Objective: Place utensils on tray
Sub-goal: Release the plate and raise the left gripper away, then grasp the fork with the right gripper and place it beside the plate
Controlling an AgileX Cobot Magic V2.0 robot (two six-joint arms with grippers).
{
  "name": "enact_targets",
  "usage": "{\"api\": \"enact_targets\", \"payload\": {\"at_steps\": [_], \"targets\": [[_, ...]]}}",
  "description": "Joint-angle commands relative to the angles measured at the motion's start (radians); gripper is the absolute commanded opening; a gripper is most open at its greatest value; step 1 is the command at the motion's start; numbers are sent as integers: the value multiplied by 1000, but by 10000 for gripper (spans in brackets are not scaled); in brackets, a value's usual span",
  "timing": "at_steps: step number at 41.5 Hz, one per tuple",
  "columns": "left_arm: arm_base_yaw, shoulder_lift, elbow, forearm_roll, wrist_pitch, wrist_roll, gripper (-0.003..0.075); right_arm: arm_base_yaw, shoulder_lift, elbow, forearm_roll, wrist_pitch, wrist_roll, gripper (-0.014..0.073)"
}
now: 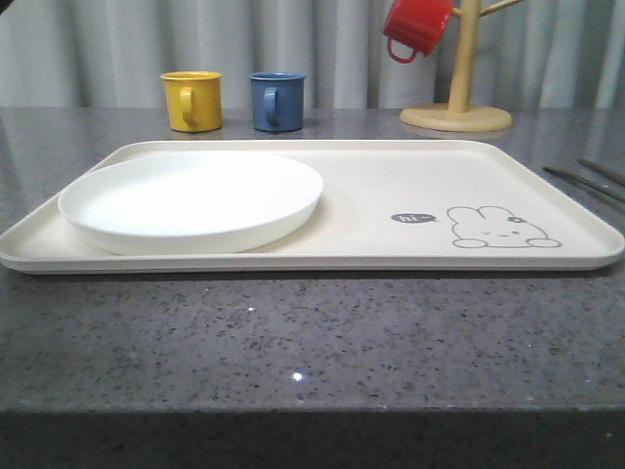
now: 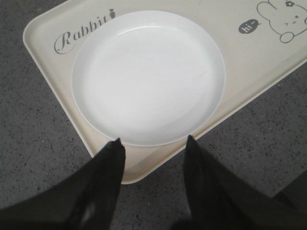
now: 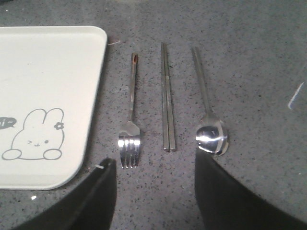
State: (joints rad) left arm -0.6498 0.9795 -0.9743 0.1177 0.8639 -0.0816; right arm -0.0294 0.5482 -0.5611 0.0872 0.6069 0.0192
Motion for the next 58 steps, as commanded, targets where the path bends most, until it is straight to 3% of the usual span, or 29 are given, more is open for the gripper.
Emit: {"api": "enact_targets", "payload": {"at_steps": [1, 12, 20, 40, 58], "targets": [[-9, -64, 16, 9, -80, -29, 305, -4, 16, -34, 18, -40, -5, 402], [-9, -76, 26, 9, -73, -29, 305, 63, 214, -222, 22, 236, -32, 402], [-9, -75, 26, 9, -73, -29, 305, 116, 407, -365, 20, 330, -33, 402], [-9, -75, 26, 9, -73, -29, 305, 116, 850, -621, -72, 381, -31, 366], [-9, -75, 26, 9, -73, -29, 305, 116, 1077, -729, -73, 354, -31, 328]]}}
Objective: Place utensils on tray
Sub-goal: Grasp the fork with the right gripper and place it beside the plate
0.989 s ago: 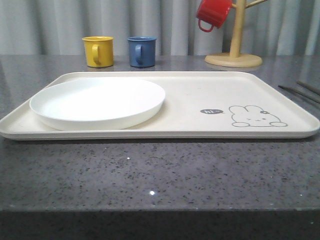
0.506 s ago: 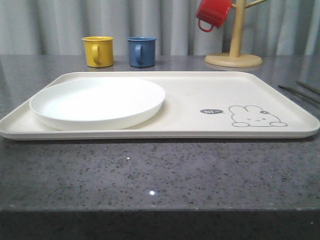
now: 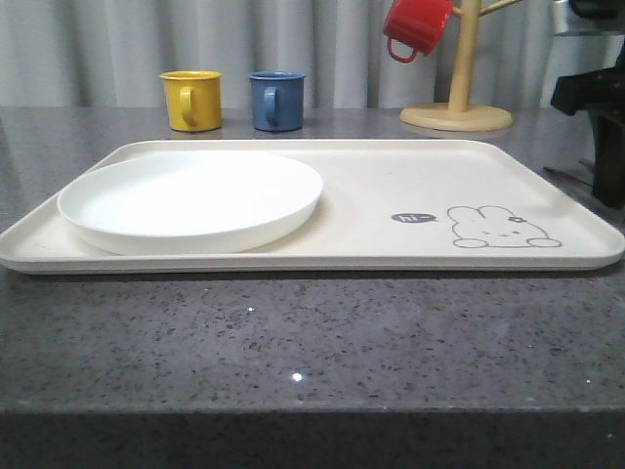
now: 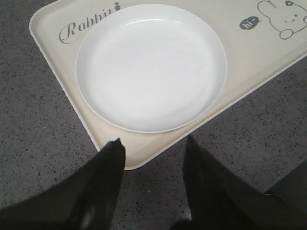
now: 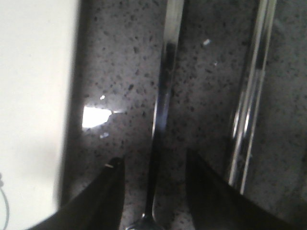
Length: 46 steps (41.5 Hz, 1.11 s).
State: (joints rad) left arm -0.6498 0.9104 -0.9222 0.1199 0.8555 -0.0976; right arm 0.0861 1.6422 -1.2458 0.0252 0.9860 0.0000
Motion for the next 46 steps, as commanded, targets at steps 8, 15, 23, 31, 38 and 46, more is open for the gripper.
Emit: {"api": "enact_targets", "payload": {"at_steps": [8, 15, 23, 31, 38, 46], "targets": [[-9, -6, -26, 7, -64, -13, 305, 0, 6, -59, -11, -13, -12, 252], [-9, -6, -26, 7, -64, -13, 305, 0, 6, -59, -11, -13, -12, 105], [-9, -6, -26, 7, -64, -13, 305, 0, -6, -63, -2, 6, -12, 37], [-9, -6, -26, 7, -64, -13, 304, 32, -80, -108, 53, 118, -20, 37], [-9, -6, -26, 7, -64, -13, 304, 151, -112, -200, 125, 207, -55, 37], [-9, -6, -26, 7, -64, -13, 304, 296, -61, -274, 138, 210, 21, 37]]}}
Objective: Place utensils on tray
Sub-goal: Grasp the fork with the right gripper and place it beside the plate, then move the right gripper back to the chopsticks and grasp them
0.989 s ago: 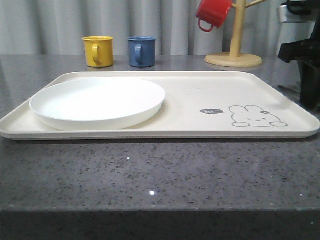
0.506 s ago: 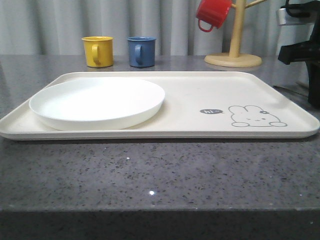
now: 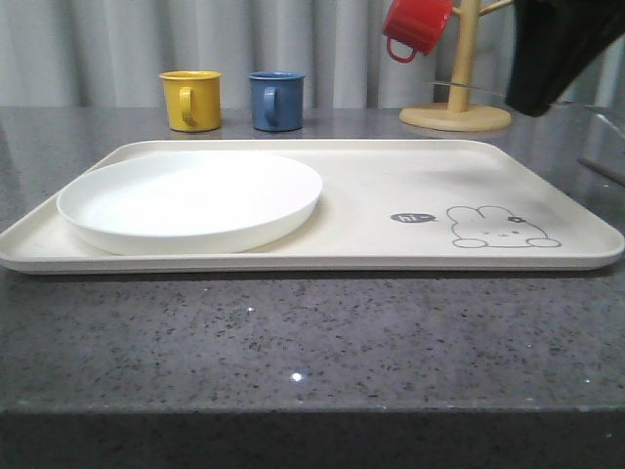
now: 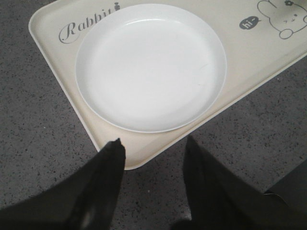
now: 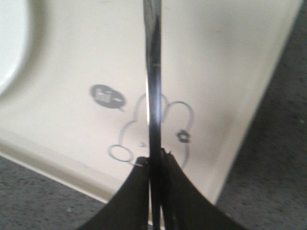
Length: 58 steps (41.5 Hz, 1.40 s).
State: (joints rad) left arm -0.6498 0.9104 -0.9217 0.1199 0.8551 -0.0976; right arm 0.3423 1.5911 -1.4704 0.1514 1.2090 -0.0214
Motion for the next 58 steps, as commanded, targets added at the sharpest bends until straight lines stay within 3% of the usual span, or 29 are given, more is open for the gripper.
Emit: {"api": "enact_targets", "payload": {"at_steps": [1, 10, 16, 24, 32, 35, 49, 58], "targets": [[-9, -6, -26, 7, -64, -13, 304, 53, -2, -51, 12, -22, 72, 37], [-9, -6, -26, 11, -64, -13, 304, 85, 102, -56, 14, -131, 349, 37], [-9, -6, -26, 11, -64, -13, 304, 85, 159, -56, 49, -222, 421, 37], [-9, -6, -26, 11, -64, -13, 304, 86, 200, -56, 91, -258, 421, 72], [-9, -6, -26, 11, -62, -13, 304, 86, 201, -56, 89, -269, 421, 290], [-9, -6, -26, 11, -62, -13, 304, 86, 188, -56, 75, -277, 416, 327], [-9, -6, -26, 11, -62, -13, 304, 70, -19, -44, -142, -123, 156, 329], [-9, -6, -26, 11, -62, -13, 304, -92, -125, 29, -194, -42, 80, 329]]}}
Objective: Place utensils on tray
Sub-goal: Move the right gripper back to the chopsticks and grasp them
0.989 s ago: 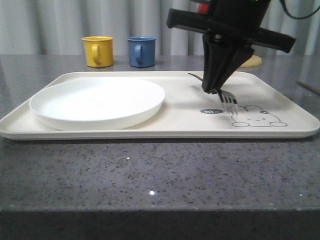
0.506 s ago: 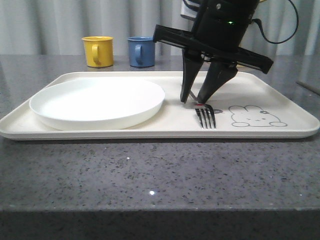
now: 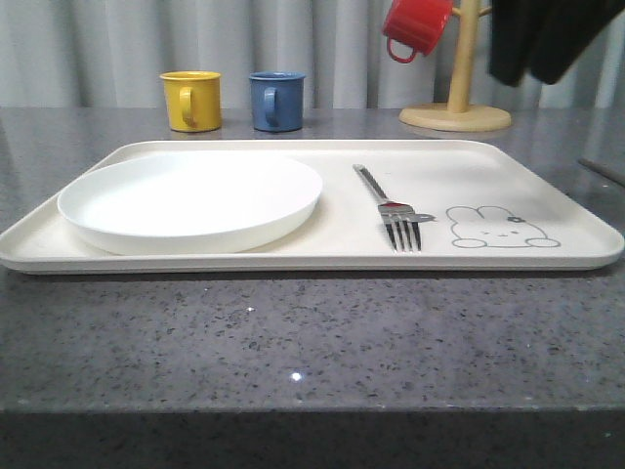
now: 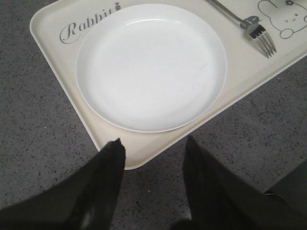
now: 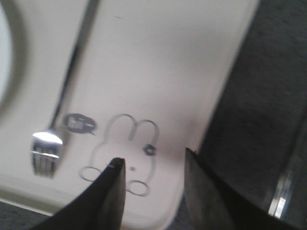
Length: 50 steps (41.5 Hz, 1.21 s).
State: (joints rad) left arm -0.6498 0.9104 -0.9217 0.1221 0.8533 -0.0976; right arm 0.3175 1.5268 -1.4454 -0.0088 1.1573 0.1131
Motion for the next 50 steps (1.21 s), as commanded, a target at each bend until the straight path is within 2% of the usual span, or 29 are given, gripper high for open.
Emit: {"api": "enact_targets", "payload": {"at_steps": [1, 9, 16, 43, 50], "targets": [[-9, -6, -26, 9, -61, -13, 304, -89, -63, 10, -34, 20, -65, 329], [-9, -6, -26, 9, -61, -13, 304, -260, -51, 59, -33, 85, -113, 329], [-9, -6, -26, 9, -61, -13, 304, -332, -17, 72, -33, 86, -113, 329], [-9, -6, -26, 9, -61, -13, 304, -334, 150, 70, 9, -4, -129, 328], [-9, -6, -26, 9, -61, -13, 304, -334, 150, 70, 9, -16, -131, 265]]}}
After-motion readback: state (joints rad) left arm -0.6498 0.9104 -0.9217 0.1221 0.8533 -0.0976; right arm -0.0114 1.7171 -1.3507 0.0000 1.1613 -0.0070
